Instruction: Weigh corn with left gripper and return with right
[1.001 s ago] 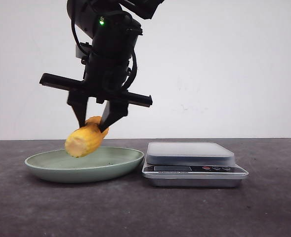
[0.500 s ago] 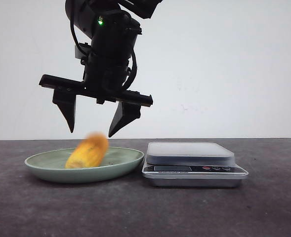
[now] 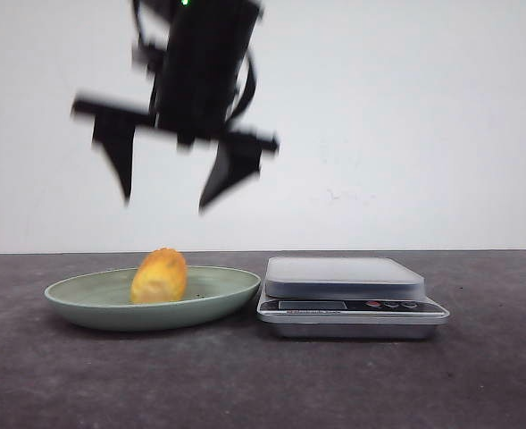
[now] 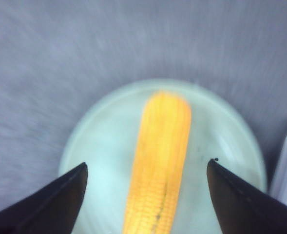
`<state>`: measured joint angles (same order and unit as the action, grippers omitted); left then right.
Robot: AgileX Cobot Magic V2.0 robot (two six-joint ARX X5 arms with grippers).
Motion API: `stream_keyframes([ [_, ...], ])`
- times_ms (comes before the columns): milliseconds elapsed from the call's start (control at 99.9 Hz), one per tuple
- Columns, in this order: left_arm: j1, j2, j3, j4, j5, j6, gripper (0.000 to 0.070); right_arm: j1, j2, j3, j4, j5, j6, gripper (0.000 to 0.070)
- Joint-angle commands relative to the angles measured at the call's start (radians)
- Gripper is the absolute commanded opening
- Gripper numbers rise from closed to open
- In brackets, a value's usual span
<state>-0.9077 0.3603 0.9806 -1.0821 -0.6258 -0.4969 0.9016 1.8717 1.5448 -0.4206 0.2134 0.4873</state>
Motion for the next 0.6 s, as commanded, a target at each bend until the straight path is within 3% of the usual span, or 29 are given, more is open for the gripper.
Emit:
stream_keyframes([
  [0,-0.010,0.003,0.015,0.004,-0.005,0.010,0.0469,0.010,-0.051,0.023,-0.024,0.013,-0.090,0.0390],
  [350,-0.010,0.003,0.015,0.002,-0.006,0.010,0.0469,0.003,-0.386,0.023,-0.231,0.163,-0.308,0.0386],
  [590,-0.010,0.003,0.015,0.004,-0.011,0.010,0.0469,0.003,-0.620,0.023,-0.467,0.201,-0.343,0.0386],
])
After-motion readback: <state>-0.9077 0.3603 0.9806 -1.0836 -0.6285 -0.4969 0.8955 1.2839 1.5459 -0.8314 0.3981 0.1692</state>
